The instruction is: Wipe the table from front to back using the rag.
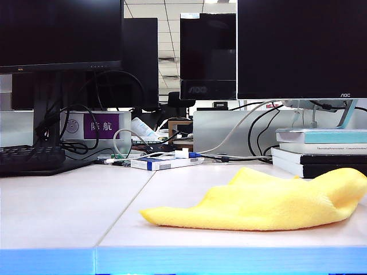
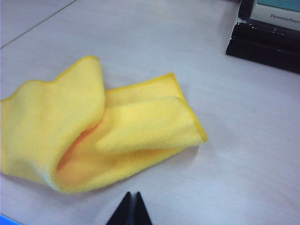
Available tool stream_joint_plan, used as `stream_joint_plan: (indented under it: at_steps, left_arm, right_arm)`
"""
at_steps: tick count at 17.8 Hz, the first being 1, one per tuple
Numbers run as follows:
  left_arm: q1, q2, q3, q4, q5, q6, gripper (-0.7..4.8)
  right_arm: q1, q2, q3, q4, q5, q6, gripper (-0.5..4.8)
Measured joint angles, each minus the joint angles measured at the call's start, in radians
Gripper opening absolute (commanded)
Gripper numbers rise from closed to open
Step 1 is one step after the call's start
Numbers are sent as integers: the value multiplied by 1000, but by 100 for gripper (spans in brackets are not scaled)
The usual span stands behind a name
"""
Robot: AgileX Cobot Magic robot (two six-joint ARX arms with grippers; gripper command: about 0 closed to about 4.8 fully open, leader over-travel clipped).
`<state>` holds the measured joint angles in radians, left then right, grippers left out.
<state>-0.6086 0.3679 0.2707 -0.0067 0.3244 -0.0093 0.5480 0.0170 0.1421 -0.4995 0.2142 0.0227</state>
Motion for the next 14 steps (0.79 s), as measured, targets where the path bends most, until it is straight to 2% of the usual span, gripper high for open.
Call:
stream_joint_plan:
  at_steps: [3, 5, 6, 8, 9, 10, 14]
  left_arm:
    - [1, -8, -90, 51, -80, 18, -6]
    - [26, -100, -164, 55, -133, 15, -6]
    - [112, -193, -209, 50, -144, -7, -6]
    - [217, -267, -222, 12, -146, -15, -6]
    - [398, -369, -243, -40, -192, -28, -6]
    - [438, -364, -255, -53, -254, -27, -6]
    - [437, -363, -261, -156, -409, 42, -6]
  right_arm:
    - [0, 0, 0, 0, 0, 0, 0]
    - [0, 0, 0, 0, 0, 0, 0]
    - [0, 0, 0, 0, 0, 0, 0]
    - [0, 0, 0, 0, 0, 0, 0]
    - [0, 0, 0, 0, 0, 0, 0]
    - [0, -1, 0, -1, 0, 0, 0]
    - [0, -5, 0, -6, -1, 1, 0]
